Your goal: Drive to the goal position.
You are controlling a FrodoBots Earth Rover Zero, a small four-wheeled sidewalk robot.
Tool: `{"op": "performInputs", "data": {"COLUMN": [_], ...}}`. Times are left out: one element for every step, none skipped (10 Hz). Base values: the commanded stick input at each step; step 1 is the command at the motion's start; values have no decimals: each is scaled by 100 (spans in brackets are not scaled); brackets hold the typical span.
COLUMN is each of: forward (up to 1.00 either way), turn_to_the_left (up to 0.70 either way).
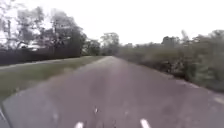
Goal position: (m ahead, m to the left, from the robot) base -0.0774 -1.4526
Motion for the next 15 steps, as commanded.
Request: {"op": "performInputs", "data": {"forward": [70,70,70,70,70,70,70,70,70,70,70,70,70,70,70], "turn_to_the_left": [0,0,0,0,0,0,0,0,0,0,0,0,0,0,0]}}
